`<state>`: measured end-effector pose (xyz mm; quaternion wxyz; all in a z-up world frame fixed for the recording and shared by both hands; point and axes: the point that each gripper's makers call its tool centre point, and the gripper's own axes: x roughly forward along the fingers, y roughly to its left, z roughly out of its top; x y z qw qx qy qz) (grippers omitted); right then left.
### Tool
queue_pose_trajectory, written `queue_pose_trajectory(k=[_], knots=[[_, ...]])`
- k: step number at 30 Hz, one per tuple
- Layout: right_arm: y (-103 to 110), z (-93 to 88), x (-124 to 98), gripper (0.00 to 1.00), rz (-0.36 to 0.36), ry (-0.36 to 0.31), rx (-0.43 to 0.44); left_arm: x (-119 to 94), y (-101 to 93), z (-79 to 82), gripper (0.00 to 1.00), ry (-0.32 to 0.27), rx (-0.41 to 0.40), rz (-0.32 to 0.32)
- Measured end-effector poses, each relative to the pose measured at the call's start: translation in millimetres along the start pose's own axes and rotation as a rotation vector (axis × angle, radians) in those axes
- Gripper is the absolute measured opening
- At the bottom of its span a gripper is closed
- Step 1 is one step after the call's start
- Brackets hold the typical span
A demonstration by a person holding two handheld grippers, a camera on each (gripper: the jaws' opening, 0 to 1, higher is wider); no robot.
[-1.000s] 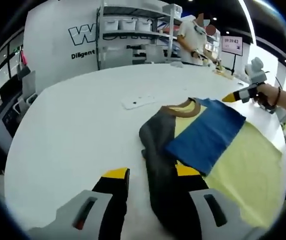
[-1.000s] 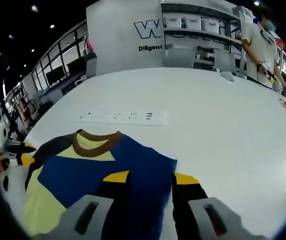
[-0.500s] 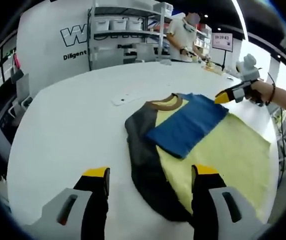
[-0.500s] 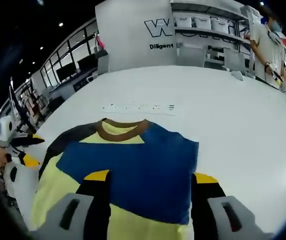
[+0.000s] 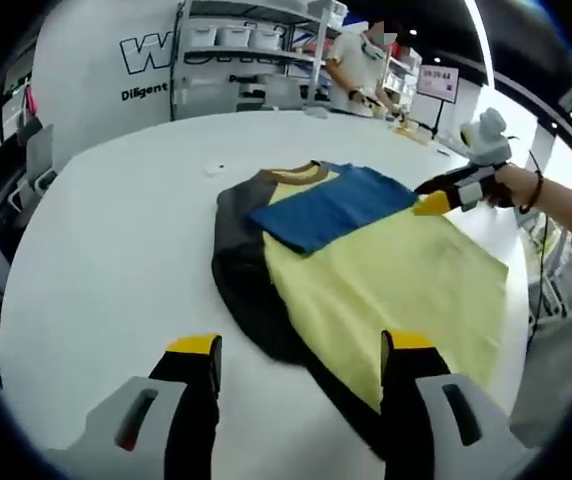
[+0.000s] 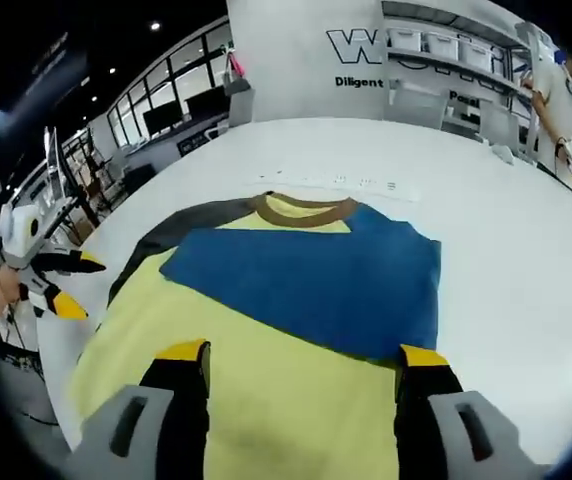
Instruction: Fold the garment on the visible template until the final outline fits inside the template.
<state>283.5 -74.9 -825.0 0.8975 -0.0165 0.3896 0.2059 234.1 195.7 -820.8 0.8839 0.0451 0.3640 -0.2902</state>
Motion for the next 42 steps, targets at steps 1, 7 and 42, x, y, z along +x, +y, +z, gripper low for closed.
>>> queue_pose_trajectory(k=[1,7,42], knots=[[2.4,-3.4,-2.1,0.76,0.006,0.003,-0.007,-2.9,-1.8,-2.0,0.66,-0.002,0.000,0.000],[10.8,-16.1,-17.0,0.79,0.014,-0.010,-0.015,-11.6,-9.2,-17.9,0.60,0.021,0.010,-0.006],[48.0,-95.7,-56.3,0.79,0.008,0.049,-0.015,-26.3,-47.4,-81.9,0.07,0.182,-0.123,-0.030]])
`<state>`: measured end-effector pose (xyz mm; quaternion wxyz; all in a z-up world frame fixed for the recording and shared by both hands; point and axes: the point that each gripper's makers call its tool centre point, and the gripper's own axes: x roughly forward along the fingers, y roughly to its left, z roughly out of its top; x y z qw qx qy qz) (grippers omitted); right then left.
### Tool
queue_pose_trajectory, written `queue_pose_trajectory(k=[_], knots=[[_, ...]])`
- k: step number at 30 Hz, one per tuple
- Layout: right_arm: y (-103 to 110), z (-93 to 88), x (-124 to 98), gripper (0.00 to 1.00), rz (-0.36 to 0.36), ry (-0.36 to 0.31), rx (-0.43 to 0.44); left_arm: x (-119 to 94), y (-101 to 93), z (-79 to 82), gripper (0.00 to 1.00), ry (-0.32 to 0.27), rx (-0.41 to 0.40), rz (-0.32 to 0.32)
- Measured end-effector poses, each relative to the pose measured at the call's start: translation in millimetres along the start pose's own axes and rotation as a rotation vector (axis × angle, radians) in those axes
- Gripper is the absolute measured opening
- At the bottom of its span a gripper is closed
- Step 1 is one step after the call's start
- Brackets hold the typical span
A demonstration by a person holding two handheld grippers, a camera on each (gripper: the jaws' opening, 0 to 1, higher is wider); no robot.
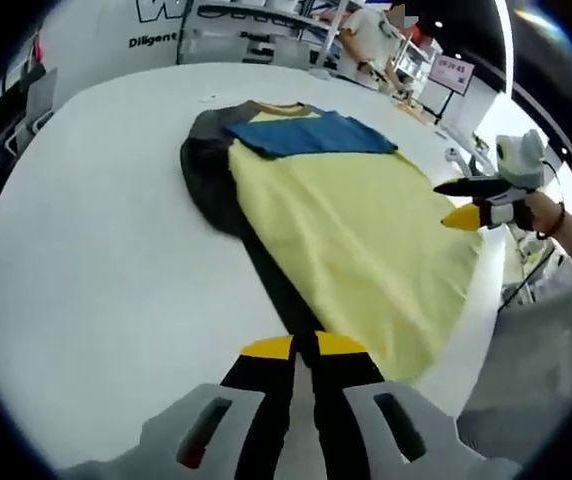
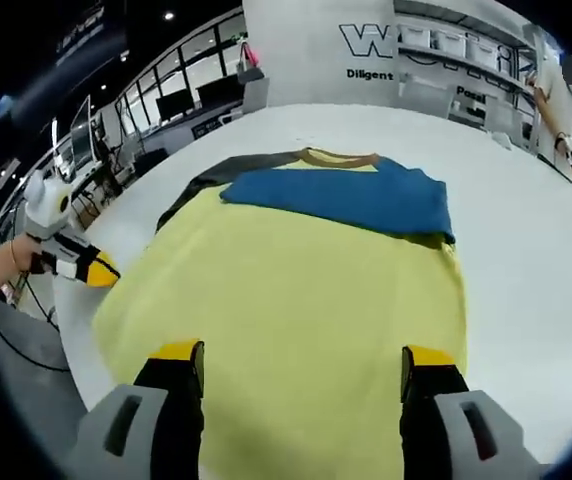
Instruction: Fold the garment on the visible template until the final outline fits inside the template.
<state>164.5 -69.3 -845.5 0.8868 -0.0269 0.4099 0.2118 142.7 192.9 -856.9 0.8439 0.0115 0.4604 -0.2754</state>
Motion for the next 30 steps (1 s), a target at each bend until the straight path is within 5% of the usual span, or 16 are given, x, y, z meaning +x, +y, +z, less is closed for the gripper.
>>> queue_pose_trajectory(k=[5,9,14,23,24,30], knots=[[3.2,-9.5,1.5,0.79,-0.018,0.020,-0.028,0.2,0.8,1.4,0.07,0.022,-0.029,0.060],[5.2,-9.4,1.1,0.78,-0.021,0.021,-0.041,-0.3,-9.0,3.5,0.27,0.032,-0.074,0.078],[2.4,-5.5,-0.1,0.77,-0.030,0.005,-0.045,3.6,-4.2,3.6,0.26,0.075,0.059,0.208],[-6.8,-6.3,-2.2,0.75,-0.049,-0.011,-0.032,6.1,-6.2,3.1,0.16,0.146,-0.008,0.196],[-8.5,-6.5,-3.7,0.75,-0.048,-0.016,-0.026,7.6,-14.3,1.0,0.13,0.133,-0.067,0.152],[-14.5,-7.3,-10.2,0.74,-0.060,-0.029,-0.012,3.1,-7.7,-0.7,0.14,0.139,-0.073,0.161]])
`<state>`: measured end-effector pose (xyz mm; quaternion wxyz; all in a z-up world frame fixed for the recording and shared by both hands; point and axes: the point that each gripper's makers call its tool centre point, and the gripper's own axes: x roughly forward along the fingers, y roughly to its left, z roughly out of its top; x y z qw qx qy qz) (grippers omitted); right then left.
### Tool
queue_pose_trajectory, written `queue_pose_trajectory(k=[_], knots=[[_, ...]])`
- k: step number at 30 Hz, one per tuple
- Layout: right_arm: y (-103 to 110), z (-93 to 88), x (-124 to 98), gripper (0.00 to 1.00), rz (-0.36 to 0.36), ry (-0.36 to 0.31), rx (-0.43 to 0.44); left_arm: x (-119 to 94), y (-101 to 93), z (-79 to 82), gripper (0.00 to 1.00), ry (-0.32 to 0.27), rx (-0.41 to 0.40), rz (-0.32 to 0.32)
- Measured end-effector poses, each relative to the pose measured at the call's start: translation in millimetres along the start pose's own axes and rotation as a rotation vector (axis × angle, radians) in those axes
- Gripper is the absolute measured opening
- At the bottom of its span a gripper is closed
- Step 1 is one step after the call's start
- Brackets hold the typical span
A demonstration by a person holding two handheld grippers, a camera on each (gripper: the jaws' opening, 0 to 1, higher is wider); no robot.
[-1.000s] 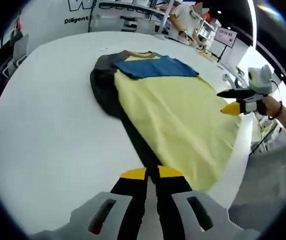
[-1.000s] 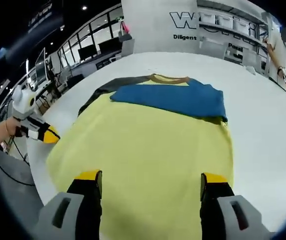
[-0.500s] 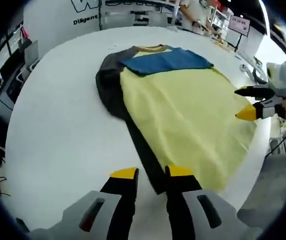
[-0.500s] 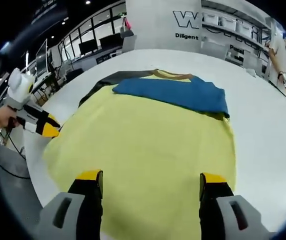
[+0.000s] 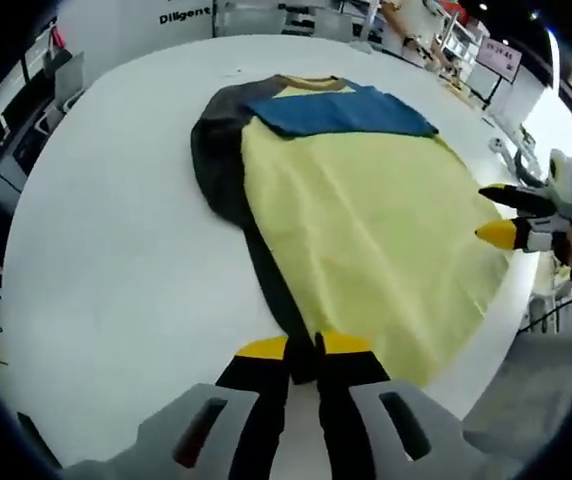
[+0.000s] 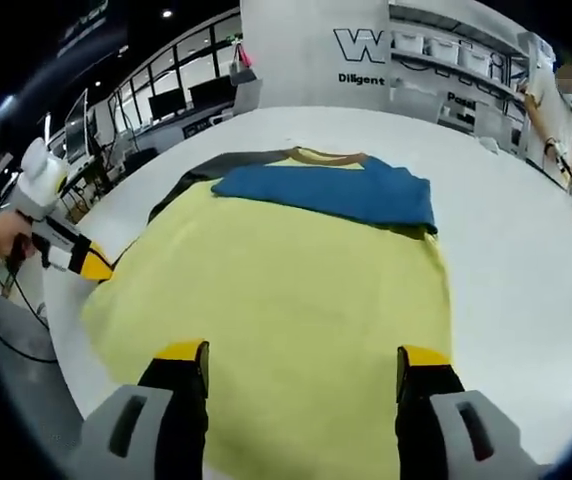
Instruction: Fold the garment on the visible template until the final outline fits inside the template.
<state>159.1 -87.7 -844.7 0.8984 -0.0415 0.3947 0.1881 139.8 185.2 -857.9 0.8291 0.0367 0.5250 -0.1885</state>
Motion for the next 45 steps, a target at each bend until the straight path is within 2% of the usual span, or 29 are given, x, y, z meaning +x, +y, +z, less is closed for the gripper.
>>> queue_pose_trajectory(k=[6,10,13,17,23,28,30,32,38,41,45], knots=[[-3.8,-2.8,-3.4,0.73,-0.013,0.000,0.008,-1.7,5.8,-3.6,0.09,0.002,-0.051,-0.002],[-3.4,-4.8,-4.0,0.73,-0.014,0.003,0.012,-1.2,3.5,-3.5,0.06,0.001,-0.093,-0.039],[-3.2,-8.7,-2.3,0.73,-0.012,0.010,0.030,-1.4,2.8,-3.0,0.06,0.000,-0.077,-0.043],[-4.6,-10.4,0.2,0.74,-0.003,-0.016,0.086,-6.8,9.9,-2.8,0.06,0.001,-0.056,-0.029],[-2.5,-10.8,-1.7,0.76,-0.003,-0.023,0.075,-15.1,21.5,-3.9,0.06,0.003,-0.068,-0.025],[-0.4,-10.2,-1.7,0.78,0.001,-0.021,0.073,-29.2,49.8,-7.7,0.06,0.008,-0.074,0.029],[-0.6,-10.7,-1.2,0.78,-0.001,-0.013,0.065,-37.7,73.4,-12.4,0.06,0.016,-0.080,0.067],[-0.4,-10.7,-1.1,0.78,-0.002,-0.009,0.061,-45.5,87.3,-13.2,0.06,0.020,-0.084,0.095],[-0.5,-11.1,-0.7,0.79,-0.003,-0.004,0.057,-55.8,123.3,-13.2,0.06,0.054,-0.065,0.139],[-0.3,-11.6,-0.9,0.79,-0.004,0.002,0.052,-59.4,138.9,-11.2,0.06,0.069,-0.041,0.161],[-1.1,-11.5,-1.4,0.79,-0.002,0.001,0.054,-65.2,165.4,0.4,0.06,0.073,-0.002,0.205]])
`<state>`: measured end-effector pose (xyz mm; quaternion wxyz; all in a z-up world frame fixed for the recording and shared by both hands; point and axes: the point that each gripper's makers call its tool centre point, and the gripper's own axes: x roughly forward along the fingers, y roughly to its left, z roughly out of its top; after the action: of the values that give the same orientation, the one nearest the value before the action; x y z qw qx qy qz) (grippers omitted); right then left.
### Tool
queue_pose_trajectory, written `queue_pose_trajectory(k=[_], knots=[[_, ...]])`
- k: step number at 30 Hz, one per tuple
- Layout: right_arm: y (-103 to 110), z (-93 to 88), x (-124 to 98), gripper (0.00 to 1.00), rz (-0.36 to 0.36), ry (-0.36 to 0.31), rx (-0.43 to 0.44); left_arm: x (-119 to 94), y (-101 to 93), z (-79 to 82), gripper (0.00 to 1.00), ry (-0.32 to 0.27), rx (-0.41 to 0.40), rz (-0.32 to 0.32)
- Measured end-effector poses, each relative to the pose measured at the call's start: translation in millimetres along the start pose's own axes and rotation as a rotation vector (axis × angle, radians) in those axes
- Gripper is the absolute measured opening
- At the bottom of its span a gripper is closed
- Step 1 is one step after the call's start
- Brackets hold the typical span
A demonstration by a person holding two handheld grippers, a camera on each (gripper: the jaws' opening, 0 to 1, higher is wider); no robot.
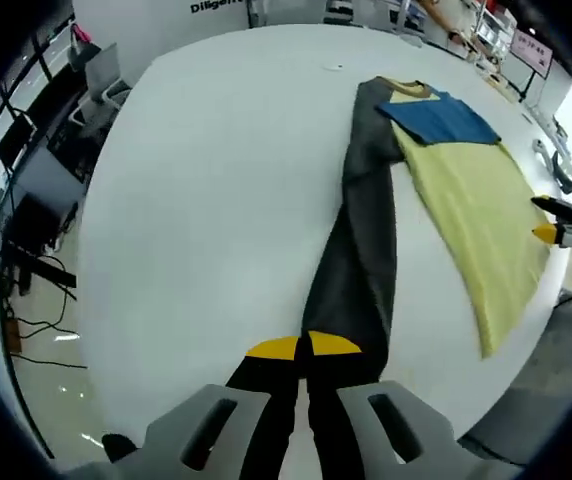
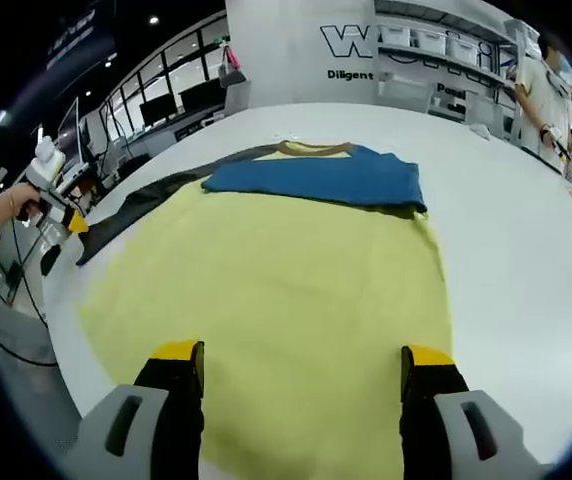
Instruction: Fold the garment on the visible template until the final outline fits inside the template.
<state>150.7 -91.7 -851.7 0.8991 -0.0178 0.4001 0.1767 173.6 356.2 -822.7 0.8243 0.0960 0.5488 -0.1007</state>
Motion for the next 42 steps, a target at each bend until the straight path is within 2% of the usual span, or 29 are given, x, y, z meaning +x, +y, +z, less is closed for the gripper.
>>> queue_pose_trajectory(k=[5,12,18,21,27,28,33,35,39,42], knots=[[-2.9,0.5,0.1,0.78,0.000,-0.011,0.006,5.0,28.9,21.6,0.06,-0.007,0.033,0.044],[-2.4,0.9,0.3,0.78,0.009,-0.005,0.000,16.1,53.5,44.7,0.06,0.017,0.094,0.063],[-0.9,0.3,-0.2,0.80,0.024,0.015,-0.004,16.2,72.9,57.6,0.06,0.024,0.108,0.091],[-0.8,0.0,-0.3,0.80,0.025,0.012,-0.005,13.2,86.2,69.2,0.06,0.020,0.114,0.107],[-0.8,-0.6,-0.8,0.79,0.022,0.008,-0.011,2.2,106.9,97.3,0.06,-0.029,0.100,0.130],[-0.3,-0.6,-0.9,0.79,0.022,0.009,-0.012,-3.0,114.1,105.8,0.06,-0.049,0.102,0.151],[-1.2,-1.3,-0.8,0.79,0.019,0.015,-0.023,-21.2,123.1,123.5,0.06,-0.101,0.090,0.159],[-1.6,-1.2,-0.7,0.79,0.017,0.014,-0.023,-23.7,123.7,121.9,0.06,-0.091,0.060,0.149],[-1.5,-1.0,-0.3,0.80,0.017,0.013,-0.021,-24.1,125.3,117.0,0.06,-0.077,0.050,0.149],[-0.5,-1.3,0.0,0.80,0.019,0.015,-0.029,-15.8,127.4,91.7,0.06,0.018,-0.005,0.151]])
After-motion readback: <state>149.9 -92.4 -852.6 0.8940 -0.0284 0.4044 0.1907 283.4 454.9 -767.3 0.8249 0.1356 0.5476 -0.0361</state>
